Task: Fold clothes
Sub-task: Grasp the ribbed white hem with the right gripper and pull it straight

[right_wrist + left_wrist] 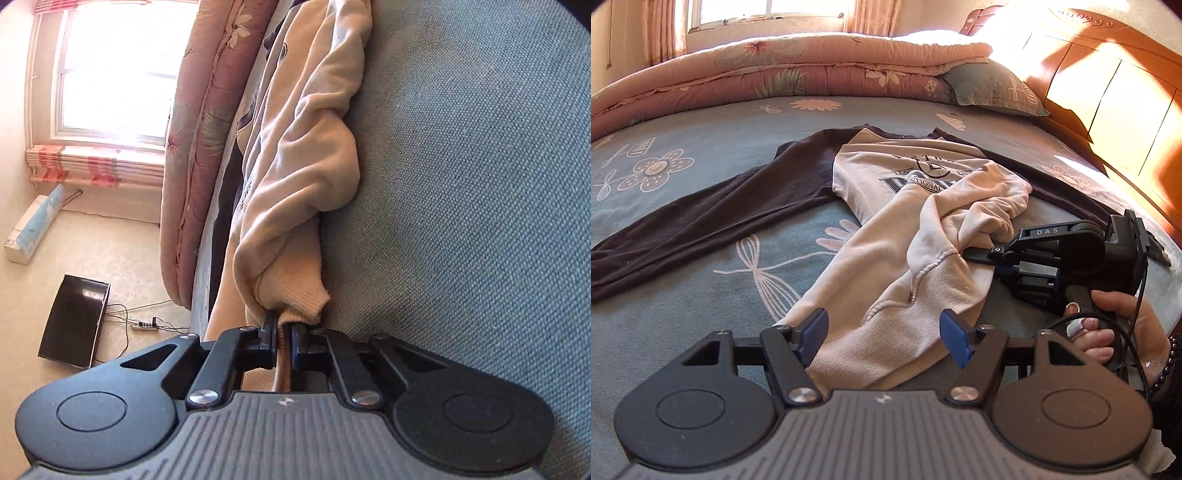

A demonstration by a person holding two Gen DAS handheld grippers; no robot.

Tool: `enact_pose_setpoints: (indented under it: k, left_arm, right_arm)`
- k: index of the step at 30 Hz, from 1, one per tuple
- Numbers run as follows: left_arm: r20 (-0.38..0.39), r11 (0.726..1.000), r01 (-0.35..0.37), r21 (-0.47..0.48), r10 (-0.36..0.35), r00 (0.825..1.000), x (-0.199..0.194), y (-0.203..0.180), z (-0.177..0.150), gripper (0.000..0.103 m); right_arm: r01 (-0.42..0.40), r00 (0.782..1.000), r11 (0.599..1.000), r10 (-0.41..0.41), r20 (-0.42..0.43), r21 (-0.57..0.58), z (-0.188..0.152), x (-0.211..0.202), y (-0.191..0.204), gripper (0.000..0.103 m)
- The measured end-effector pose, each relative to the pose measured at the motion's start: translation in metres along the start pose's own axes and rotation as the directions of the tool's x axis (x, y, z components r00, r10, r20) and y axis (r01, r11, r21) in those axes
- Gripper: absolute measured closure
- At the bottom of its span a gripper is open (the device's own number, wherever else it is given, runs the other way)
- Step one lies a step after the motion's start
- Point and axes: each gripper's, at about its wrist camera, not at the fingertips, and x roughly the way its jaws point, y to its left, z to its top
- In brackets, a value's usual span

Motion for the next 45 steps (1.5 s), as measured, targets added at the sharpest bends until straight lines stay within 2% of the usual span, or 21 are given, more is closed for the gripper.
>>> enact_pose_setpoints:
  k: [6, 16, 24, 27, 29, 33, 38, 42, 44, 45]
  left_arm:
    - [0.007, 0.999, -0.013, -0.032, 0.013, 1.0, -0.007, 0.009, -0.001, 0.035]
    - [0.028, 1.0, -0.02, -0.021, 0.02, 0.999, -0.021, 0.006, -0.001, 0.034]
    - [0.024, 1.0, -0.006, 0.02, 0.006, 1.0, -0.027, -0.012, -0.003, 0.034]
    - [0.022, 0.999, -0.002, 0.038, 0.001, 1.0, -0.028, -0.019, -0.003, 0.033]
    - [0.018, 0.999, 0.001, 0.045, -0.002, 1.0, -0.027, -0.023, -0.002, 0.033]
    - [0.012, 0.998, 0.017, 0.063, -0.018, 1.0, -0.025, -0.031, 0.0, 0.033]
    - [-0.002, 0.996, 0.026, 0.09, -0.026, 1.0, -0.023, -0.042, 0.001, 0.032]
    - [-0.027, 0.994, 0.055, 0.093, -0.053, 0.998, -0.017, -0.047, 0.0, 0.032]
    - [-0.064, 0.992, 0.095, 0.084, -0.09, 0.994, -0.009, -0.05, -0.003, 0.031]
    - [-0.088, 0.991, 0.124, 0.048, -0.119, 0.989, -0.003, -0.048, -0.005, 0.031]
  right_arm:
    - [0.039, 0.999, 0.997, -0.038, 0.021, -0.059, -0.003, 0.001, 0.009, 0.1]
    - [0.069, 0.997, 0.949, -0.072, 0.002, -0.308, -0.009, -0.056, 0.05, 0.098]
    - [0.101, 0.992, 0.928, -0.064, 0.112, -0.358, -0.006, -0.164, 0.058, 0.098]
    - [0.14, 0.985, 0.909, -0.085, 0.153, -0.393, -0.008, -0.192, 0.065, 0.098]
    - [0.162, 0.981, 0.9, -0.103, 0.164, -0.405, -0.012, -0.207, 0.065, 0.097]
    - [0.18, 0.983, 0.898, -0.153, 0.1, -0.401, -0.015, -0.216, 0.05, 0.088]
    - [0.189, 0.978, 0.927, -0.146, 0.152, -0.324, -0.01, -0.236, 0.031, 0.087]
    - [0.218, 0.966, 0.928, -0.16, 0.206, -0.302, -0.001, -0.247, 0.024, 0.074]
    - [0.228, 0.961, 0.932, -0.169, 0.217, -0.283, 0.002, -0.249, 0.018, 0.073]
    - [0.229, 0.96, 0.935, -0.172, 0.219, -0.27, 0.003, -0.249, 0.013, 0.072]
